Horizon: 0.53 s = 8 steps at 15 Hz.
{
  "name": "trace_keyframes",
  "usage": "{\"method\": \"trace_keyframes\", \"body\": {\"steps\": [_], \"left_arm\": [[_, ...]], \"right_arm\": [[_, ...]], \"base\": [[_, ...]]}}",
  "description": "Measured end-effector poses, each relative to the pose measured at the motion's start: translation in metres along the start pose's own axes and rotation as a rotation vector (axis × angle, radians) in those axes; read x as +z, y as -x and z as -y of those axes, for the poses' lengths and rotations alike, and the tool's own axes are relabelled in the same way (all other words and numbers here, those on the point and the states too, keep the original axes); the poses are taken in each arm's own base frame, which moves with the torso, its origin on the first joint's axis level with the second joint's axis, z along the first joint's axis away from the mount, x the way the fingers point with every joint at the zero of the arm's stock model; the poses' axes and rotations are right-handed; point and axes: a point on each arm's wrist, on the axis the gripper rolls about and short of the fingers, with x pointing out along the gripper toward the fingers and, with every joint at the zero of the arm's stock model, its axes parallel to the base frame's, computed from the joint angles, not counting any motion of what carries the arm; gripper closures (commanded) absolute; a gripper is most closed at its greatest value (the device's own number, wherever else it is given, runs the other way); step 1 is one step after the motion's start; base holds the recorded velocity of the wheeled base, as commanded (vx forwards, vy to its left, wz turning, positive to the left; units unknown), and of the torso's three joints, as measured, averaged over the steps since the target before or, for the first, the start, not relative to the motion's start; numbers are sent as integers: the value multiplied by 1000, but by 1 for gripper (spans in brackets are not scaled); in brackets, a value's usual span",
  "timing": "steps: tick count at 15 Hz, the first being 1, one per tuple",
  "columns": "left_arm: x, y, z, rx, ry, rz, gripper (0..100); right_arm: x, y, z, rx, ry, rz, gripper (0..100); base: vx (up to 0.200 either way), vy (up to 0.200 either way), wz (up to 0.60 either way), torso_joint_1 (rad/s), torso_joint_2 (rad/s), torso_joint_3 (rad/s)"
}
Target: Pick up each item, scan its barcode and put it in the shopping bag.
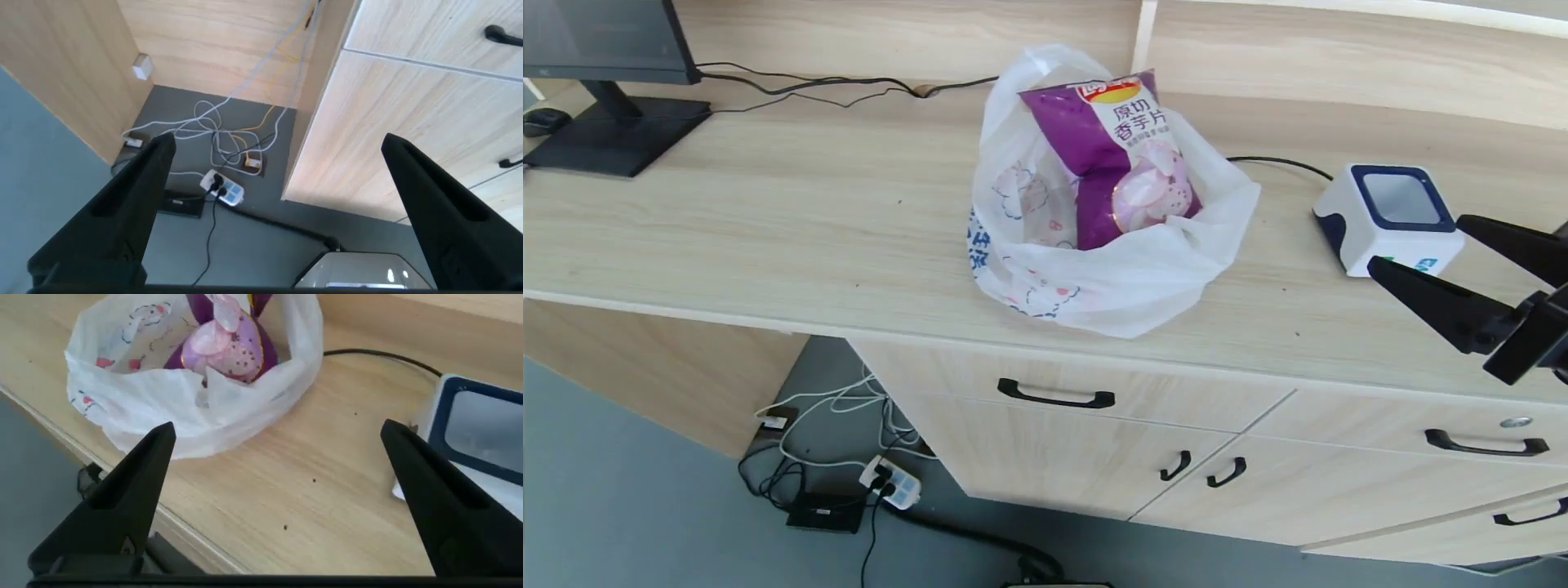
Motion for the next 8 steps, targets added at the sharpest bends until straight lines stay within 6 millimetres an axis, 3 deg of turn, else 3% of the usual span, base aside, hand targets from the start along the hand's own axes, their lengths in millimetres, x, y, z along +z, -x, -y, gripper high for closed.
{"method": "trace_keyframes", "body": {"steps": [3, 6, 8], "left_arm": [[0, 0, 0, 0, 0, 0, 0], [0, 0, 0, 0, 0, -2, 0], [0, 0, 0, 1, 0, -1, 0]], "right_arm": [[-4, 6, 1, -13, -39, -14, 0], [-6, 13, 21, -109, -148, -18, 0], [-9, 20, 35, -132, -234, -21, 0]], "base": [[0, 0, 0, 0, 0, 0], [0, 0, 0, 0, 0, 0], [0, -200, 0, 0, -2, 2]]}}
